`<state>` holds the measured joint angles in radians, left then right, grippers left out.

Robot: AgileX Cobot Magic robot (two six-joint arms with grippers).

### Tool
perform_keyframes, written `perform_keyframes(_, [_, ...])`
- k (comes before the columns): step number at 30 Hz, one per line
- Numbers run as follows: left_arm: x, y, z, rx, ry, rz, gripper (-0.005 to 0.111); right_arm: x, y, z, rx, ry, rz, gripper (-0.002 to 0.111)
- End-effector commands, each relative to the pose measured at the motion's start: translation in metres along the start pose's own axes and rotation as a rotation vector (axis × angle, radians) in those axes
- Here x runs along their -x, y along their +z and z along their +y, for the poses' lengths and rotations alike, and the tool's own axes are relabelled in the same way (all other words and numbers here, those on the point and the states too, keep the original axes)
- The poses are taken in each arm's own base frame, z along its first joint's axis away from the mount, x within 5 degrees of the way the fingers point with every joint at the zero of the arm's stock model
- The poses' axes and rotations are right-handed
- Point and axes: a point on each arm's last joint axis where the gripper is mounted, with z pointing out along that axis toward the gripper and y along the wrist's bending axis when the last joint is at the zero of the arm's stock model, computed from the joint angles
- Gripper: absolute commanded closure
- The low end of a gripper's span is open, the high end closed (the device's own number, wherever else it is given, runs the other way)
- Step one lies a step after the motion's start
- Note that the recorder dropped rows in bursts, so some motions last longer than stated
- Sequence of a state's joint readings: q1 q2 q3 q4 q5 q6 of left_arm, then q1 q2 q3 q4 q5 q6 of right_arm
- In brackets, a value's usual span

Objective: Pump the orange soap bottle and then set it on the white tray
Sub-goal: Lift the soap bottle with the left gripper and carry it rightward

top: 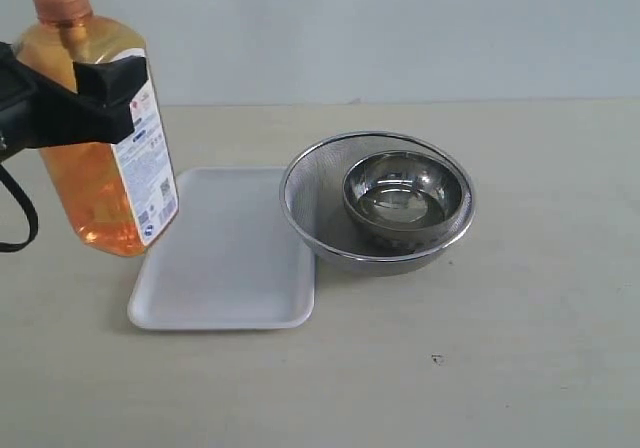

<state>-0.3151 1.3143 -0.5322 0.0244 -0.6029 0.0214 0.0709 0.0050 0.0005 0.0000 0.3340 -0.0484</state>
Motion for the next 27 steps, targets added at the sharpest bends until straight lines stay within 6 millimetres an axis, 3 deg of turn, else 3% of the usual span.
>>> perform_keyframes(1, [0.016,-0.003,-0.016,-0.066,0.015,-0.111,0.102,0.001,0.000,-0.001,-0.010,-0.009,-0.009,0.108])
perform_keyframes(27, [0.017,-0.013,-0.075,-0.304,0.043,-0.123,0.102,0.001,0.000,-0.001,-0.010,-0.011,-0.009,0.108])
